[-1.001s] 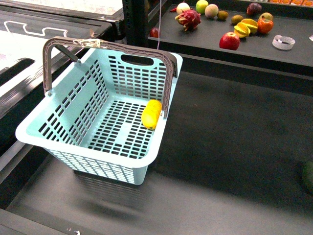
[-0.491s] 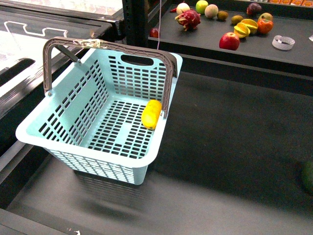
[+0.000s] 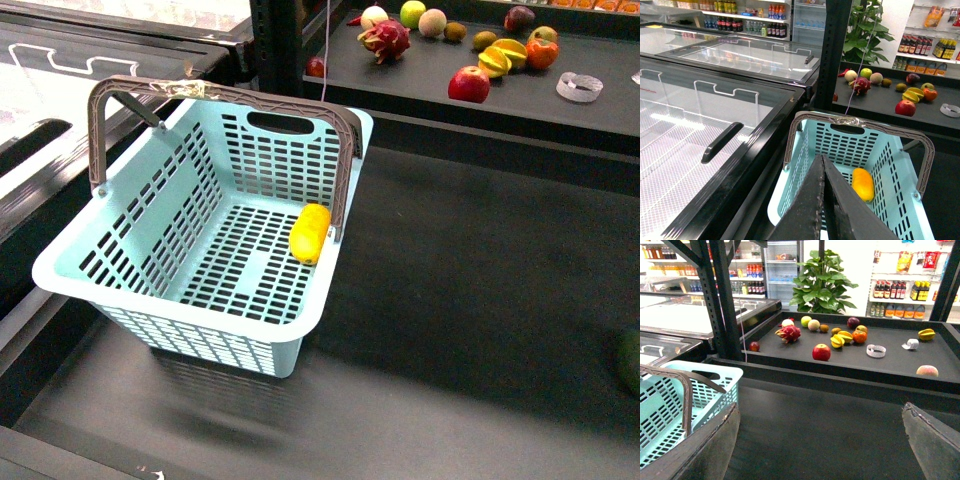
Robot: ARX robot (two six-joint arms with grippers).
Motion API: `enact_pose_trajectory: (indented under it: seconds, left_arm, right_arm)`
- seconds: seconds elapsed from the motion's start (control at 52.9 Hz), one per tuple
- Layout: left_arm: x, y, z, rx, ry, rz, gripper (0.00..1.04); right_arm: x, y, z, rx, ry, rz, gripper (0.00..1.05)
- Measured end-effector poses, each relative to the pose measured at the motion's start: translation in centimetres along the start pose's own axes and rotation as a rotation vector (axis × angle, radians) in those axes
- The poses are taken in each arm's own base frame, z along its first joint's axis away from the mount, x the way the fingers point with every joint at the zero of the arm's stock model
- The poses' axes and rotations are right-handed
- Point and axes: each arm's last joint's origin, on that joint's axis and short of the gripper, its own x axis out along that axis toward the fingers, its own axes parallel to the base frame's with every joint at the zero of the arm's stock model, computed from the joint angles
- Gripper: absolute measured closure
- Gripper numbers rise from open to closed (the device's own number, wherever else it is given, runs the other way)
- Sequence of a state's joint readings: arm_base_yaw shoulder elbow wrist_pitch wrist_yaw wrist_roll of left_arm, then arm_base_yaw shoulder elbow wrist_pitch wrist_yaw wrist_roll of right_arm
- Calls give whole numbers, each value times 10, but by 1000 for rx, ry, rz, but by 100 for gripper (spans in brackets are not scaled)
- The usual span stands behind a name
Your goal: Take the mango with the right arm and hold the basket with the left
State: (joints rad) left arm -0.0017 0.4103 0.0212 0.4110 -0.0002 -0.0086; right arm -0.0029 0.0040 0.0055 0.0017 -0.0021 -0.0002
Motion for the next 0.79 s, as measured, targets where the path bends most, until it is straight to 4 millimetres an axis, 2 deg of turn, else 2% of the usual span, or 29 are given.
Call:
enact_pose_trajectory:
  seconds: [0.624,0.794]
  left_arm:
    - [-16,0,1,1,-3,0,103]
    - [-27,0,-2,1,3,0,103]
  right_arm:
    - [0,0,0,0,0,0,8]
    - [0,0,0,0,0,0,8]
